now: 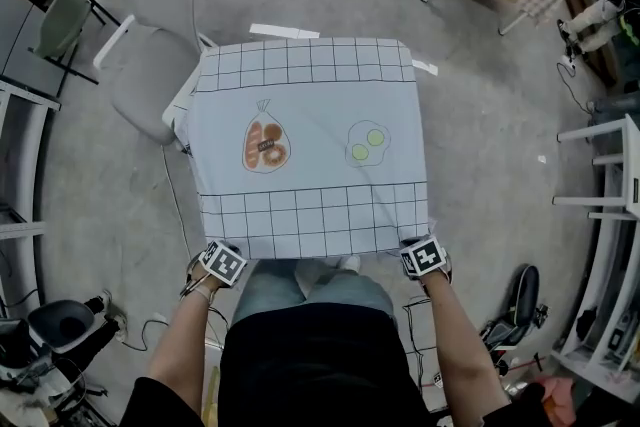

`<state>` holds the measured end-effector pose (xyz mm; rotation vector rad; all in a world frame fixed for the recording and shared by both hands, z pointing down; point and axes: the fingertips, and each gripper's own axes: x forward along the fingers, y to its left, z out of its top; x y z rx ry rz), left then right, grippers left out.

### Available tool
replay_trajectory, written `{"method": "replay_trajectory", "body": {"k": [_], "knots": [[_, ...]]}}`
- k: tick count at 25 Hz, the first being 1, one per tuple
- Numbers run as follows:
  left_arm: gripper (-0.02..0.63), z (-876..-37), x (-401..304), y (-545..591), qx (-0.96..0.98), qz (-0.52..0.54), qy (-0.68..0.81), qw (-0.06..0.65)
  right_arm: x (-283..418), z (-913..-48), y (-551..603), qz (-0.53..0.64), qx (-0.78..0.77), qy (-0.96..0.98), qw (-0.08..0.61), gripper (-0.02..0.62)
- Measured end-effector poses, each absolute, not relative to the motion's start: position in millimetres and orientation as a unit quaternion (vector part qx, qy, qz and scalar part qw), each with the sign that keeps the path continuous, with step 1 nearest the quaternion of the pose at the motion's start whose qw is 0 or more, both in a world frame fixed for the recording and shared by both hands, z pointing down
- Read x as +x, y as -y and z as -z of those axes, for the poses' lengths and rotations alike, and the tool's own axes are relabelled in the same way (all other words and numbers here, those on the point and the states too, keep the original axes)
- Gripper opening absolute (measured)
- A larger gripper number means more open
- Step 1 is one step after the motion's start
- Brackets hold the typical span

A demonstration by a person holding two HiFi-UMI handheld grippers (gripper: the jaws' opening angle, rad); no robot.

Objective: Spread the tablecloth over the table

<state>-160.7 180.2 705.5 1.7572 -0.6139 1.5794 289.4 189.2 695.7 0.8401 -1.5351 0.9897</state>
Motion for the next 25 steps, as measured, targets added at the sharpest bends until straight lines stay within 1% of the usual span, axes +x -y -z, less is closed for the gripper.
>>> {"method": "replay_trajectory", "body": {"k": [3, 8, 12, 14, 19, 25], "knots": [[0.018, -703, -163, -180, 0.679, -0.601, 0.253, 0.338, 289, -694, -188, -0.393, 0.366, 0.65, 0.538, 0.021], [0.028, -694, -180, -160, 0.684, -0.567, 0.316, 0.334, 286, -685, -175, -0.368, 0.396, 0.662, 0.518, 0.072], [0.066, -685, -206, -126, 0.68, -0.534, 0.378, 0.332, 270, -675, -162, -0.36, 0.407, 0.677, 0.496, 0.093], [0.084, -680, -220, -101, 0.681, -0.513, 0.41, 0.324, 255, -670, -156, -0.358, 0.408, 0.685, 0.485, 0.099], [0.084, -660, -266, -30, 0.659, -0.465, 0.491, 0.328, 223, -657, -147, -0.35, 0.404, 0.691, 0.486, 0.099], [0.084, -671, -311, 43, 0.653, -0.471, 0.508, 0.305, 187, -647, -137, -0.348, 0.397, 0.689, 0.496, 0.1]]}}
